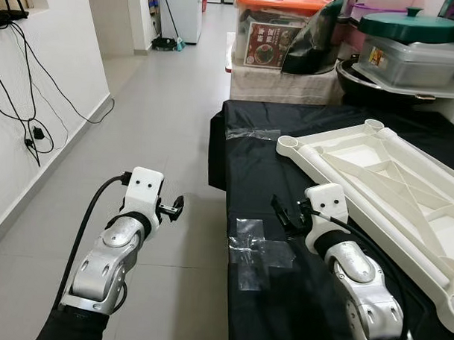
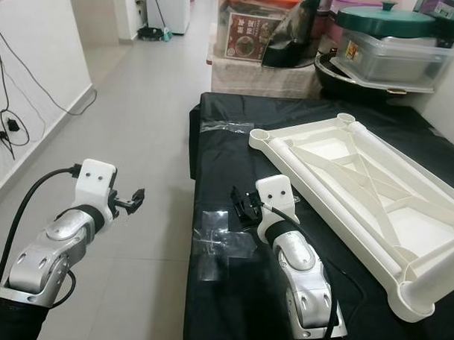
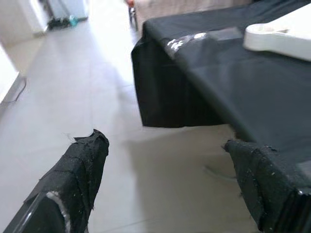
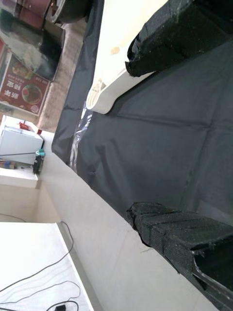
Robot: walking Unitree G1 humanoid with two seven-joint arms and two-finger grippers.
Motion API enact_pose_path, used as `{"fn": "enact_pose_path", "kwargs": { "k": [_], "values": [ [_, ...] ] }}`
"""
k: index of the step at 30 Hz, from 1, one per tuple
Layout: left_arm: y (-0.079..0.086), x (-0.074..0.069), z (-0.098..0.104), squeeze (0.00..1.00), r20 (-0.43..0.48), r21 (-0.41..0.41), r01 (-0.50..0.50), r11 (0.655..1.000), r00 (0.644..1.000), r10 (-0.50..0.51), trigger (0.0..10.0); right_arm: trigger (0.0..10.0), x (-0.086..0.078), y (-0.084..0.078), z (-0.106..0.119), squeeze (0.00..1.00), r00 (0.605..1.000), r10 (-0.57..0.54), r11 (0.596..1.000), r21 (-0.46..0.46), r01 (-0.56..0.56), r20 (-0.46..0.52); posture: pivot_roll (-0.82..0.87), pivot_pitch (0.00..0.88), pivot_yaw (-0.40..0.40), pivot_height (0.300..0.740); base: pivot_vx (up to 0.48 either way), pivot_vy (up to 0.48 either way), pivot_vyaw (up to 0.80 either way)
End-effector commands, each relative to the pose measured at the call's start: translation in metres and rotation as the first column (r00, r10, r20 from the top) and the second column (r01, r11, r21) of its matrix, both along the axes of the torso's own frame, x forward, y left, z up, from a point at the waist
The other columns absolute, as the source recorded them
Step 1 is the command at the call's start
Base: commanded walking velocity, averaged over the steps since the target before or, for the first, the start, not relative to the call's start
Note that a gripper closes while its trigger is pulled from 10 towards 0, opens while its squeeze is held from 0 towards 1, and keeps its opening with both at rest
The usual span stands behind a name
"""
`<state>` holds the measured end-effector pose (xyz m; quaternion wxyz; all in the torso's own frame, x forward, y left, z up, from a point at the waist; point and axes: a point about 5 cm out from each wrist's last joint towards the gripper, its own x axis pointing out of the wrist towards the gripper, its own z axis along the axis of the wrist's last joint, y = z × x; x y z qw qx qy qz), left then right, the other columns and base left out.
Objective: Building children table
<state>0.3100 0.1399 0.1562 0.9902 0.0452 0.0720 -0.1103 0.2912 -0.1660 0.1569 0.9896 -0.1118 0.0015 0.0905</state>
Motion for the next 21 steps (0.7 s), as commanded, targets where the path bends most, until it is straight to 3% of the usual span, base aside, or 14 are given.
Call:
{"fn": "enact_pose_path", "kwargs": {
  "k": [1,5,21],
  "values": [
    [-0.009,-0.002,0.004,0.0,0.034,-0.004,0.037,0.999,0.999,-0.037,10.0,10.0,0.001,-0.002,-0.001,0.0,1.0,-0.016,1.0,0.006,0.016,0.006,0.07,0.0,-0.053,0.74,0.0,0.0,0.0],
    [-0.022,-0.004,0.005,0.0,0.082,-0.016,0.078,0.997,0.994,-0.076,10.0,10.0,0.003,0.003,-0.003,0.0,1.0,-0.014,1.0,0.005,0.014,-0.003,0.07,0.0,-0.058,0.74,0.0,-0.308,0.0],
    [-0.029,0.001,0.002,0.0,0.15,-0.025,0.066,0.998,0.987,-0.062,10.0,10.0,0.006,0.015,-0.006,0.0,1.0,0.0,1.0,0.028,0.001,-0.021,0.06,0.0,-0.046,0.74,0.0,-0.418,0.0]
  ]
}}
